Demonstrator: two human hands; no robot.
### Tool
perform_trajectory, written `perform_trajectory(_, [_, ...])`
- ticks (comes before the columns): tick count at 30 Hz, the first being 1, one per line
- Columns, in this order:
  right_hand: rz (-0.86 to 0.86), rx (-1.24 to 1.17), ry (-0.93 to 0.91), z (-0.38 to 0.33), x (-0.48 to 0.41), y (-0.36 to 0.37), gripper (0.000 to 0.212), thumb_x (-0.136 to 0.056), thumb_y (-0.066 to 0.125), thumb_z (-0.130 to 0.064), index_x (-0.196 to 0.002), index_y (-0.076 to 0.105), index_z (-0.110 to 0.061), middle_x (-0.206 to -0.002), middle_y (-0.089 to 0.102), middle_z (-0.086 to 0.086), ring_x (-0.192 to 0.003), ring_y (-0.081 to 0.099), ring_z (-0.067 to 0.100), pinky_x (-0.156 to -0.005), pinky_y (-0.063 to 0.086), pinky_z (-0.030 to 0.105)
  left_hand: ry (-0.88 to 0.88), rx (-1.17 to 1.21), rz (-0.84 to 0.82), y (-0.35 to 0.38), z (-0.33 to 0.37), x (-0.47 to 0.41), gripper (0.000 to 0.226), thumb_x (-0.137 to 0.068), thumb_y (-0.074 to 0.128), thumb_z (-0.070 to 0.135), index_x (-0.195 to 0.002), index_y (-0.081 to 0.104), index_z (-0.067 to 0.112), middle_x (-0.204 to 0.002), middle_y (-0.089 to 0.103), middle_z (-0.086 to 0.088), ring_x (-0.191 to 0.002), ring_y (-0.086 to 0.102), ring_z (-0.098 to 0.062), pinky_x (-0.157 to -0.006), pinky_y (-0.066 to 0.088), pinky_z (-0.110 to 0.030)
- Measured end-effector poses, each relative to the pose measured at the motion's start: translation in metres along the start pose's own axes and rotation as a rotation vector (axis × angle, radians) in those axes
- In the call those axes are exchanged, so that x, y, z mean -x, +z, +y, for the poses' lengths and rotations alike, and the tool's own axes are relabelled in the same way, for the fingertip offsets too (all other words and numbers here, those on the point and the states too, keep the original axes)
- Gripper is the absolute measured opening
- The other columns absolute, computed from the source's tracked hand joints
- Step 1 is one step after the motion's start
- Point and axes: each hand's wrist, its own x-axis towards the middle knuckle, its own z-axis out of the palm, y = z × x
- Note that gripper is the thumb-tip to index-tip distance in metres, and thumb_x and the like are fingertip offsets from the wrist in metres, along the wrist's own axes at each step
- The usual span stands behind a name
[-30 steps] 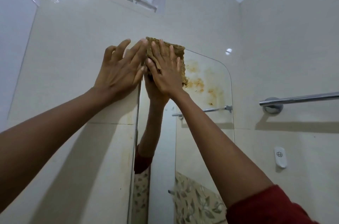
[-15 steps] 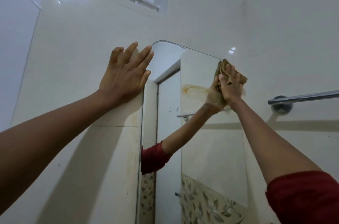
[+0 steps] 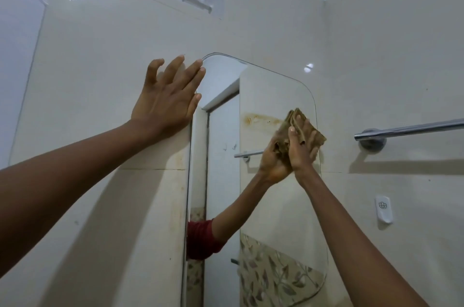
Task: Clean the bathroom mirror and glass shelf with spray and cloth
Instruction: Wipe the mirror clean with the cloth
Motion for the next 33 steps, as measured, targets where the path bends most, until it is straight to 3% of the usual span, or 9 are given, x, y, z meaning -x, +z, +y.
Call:
perform_trajectory(6, [-0.098, 0.030, -0.127, -0.048, 0.040, 0.028, 0.061, -0.096, 0.028, -0.049, -0.145, -0.008, -0.037, -0.158, -0.014, -0.004, -0.145, -0.017, 0.020, -0.116, -0.007, 0.054, -0.005, 0.029, -0.017, -0.001, 0.000, -0.001, 0.055, -0.097, 0.010, 0.037, -0.146, 0.022, 0.015, -0.155, 0.026, -0.002, -0.141, 0.018, -0.027, -0.107, 0.005, -0.042])
perform_trajectory(12, [-0.191, 0.112, -0.464, -0.088, 0.078, 0.058, 0.052, -0.098, 0.029, -0.043, -0.125, -0.015, -0.047, -0.153, -0.018, -0.011, -0.143, -0.021, 0.014, -0.115, -0.019, 0.044, -0.012, 0.197, 0.051, -0.003, -0.003, -0.004, 0.055, -0.096, 0.012, 0.033, -0.143, 0.034, 0.015, -0.150, 0.037, -0.002, -0.140, 0.026, -0.029, -0.105, 0.012, -0.040])
perform_trajectory(15, [-0.253, 0.141, -0.639, -0.087, 0.096, 0.070, 0.051, -0.096, 0.026, -0.044, -0.129, -0.012, -0.052, -0.149, -0.020, -0.017, -0.139, -0.027, 0.010, -0.110, -0.026, 0.040, -0.039, 0.311, 0.110, -0.004, -0.003, -0.005, 0.049, -0.097, 0.020, 0.030, -0.141, 0.039, 0.017, -0.145, 0.044, -0.002, -0.139, 0.030, -0.027, -0.103, 0.014, -0.038])
perform_trajectory(18, [-0.319, 0.201, -0.754, -0.079, 0.116, 0.075, 0.054, -0.090, 0.015, -0.050, -0.141, -0.001, -0.041, -0.150, -0.018, -0.017, -0.139, -0.028, 0.011, -0.107, -0.032, 0.034, -0.051, 0.371, 0.142, -0.007, -0.004, -0.004, 0.048, -0.097, 0.022, 0.030, -0.138, 0.043, 0.019, -0.143, 0.047, 0.001, -0.137, 0.032, -0.025, -0.101, 0.017, -0.037])
perform_trajectory(23, [-0.386, 0.313, -0.860, -0.047, 0.147, 0.070, 0.055, -0.094, 0.020, -0.046, -0.146, 0.005, -0.034, -0.157, -0.011, -0.007, -0.144, -0.022, 0.018, -0.114, -0.020, 0.044, 0.011, 0.261, 0.099, -0.008, -0.003, -0.001, 0.045, -0.093, 0.029, 0.033, -0.128, 0.053, 0.019, -0.143, 0.047, 0.001, -0.135, 0.034, -0.028, -0.097, 0.020, -0.040])
perform_trajectory(28, [-0.341, 0.465, -1.001, -0.001, 0.147, 0.052, 0.052, -0.096, 0.022, -0.043, -0.147, 0.016, -0.031, -0.158, 0.004, -0.006, -0.147, -0.005, 0.025, -0.116, -0.003, 0.054, 0.027, 0.196, 0.082, -0.008, -0.004, -0.001, 0.042, -0.090, 0.038, 0.034, -0.126, 0.052, 0.017, -0.143, 0.047, 0.000, -0.133, 0.036, -0.030, -0.096, 0.020, -0.041])
perform_trajectory(33, [-0.292, 0.435, -0.912, 0.035, 0.119, 0.030, 0.050, -0.097, 0.009, -0.051, -0.145, -0.002, -0.042, -0.156, -0.015, -0.018, -0.147, -0.007, 0.024, -0.117, -0.001, 0.055, 0.021, 0.161, 0.078, -0.007, -0.005, 0.000, 0.045, -0.091, 0.033, 0.036, -0.128, 0.050, 0.017, -0.144, 0.046, 0.000, -0.134, 0.035, -0.029, -0.099, 0.018, -0.042])
